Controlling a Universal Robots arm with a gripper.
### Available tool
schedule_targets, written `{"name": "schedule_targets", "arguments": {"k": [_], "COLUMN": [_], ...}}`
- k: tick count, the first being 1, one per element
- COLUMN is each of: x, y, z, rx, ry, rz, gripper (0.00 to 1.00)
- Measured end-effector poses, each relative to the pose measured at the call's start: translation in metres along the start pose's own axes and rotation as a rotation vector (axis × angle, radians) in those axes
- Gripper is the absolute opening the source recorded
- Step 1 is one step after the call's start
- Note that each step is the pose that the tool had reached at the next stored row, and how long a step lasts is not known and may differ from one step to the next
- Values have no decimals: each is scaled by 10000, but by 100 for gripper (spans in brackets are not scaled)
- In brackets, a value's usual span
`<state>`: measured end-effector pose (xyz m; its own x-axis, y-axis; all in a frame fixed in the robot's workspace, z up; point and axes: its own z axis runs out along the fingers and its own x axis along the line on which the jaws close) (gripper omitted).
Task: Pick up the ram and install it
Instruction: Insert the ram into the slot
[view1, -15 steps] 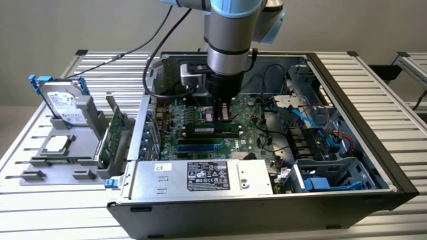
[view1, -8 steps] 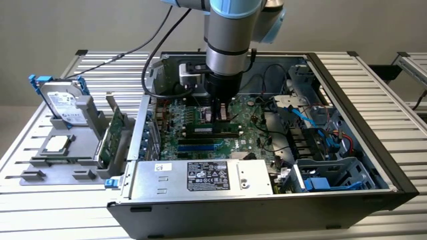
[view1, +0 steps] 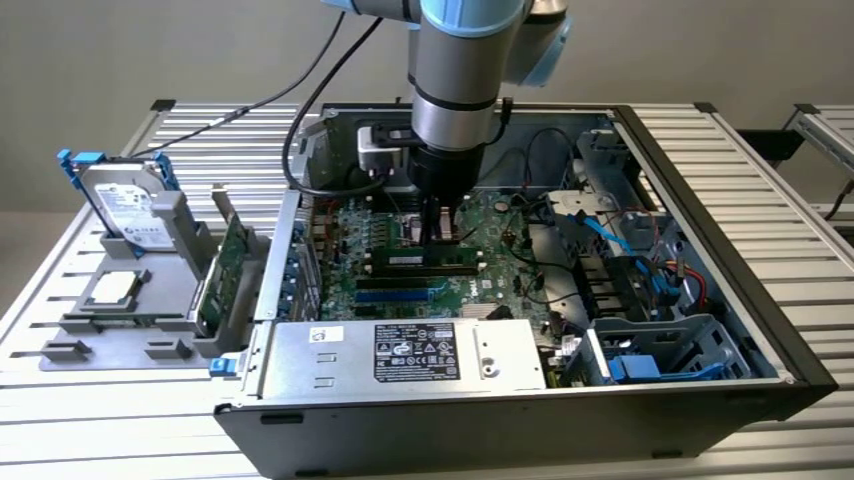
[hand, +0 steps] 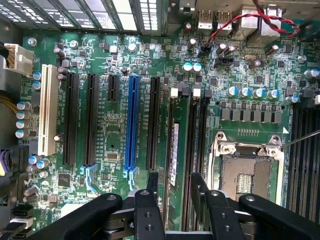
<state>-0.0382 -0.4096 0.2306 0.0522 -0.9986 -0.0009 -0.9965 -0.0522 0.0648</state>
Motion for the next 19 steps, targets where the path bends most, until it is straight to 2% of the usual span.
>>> {"name": "schedule_targets", "arguments": {"k": [12, 14, 17, 19], "x": [0, -1, -1, -2], "y": [1, 1, 1, 1], "z": [5, 6, 4, 6], "rx": [-22, -20, -18, -16], "ry": [-17, -41, -107, -126], "rz": [-1, -3, -7, -8], "gripper": [40, 40, 40, 40]}}
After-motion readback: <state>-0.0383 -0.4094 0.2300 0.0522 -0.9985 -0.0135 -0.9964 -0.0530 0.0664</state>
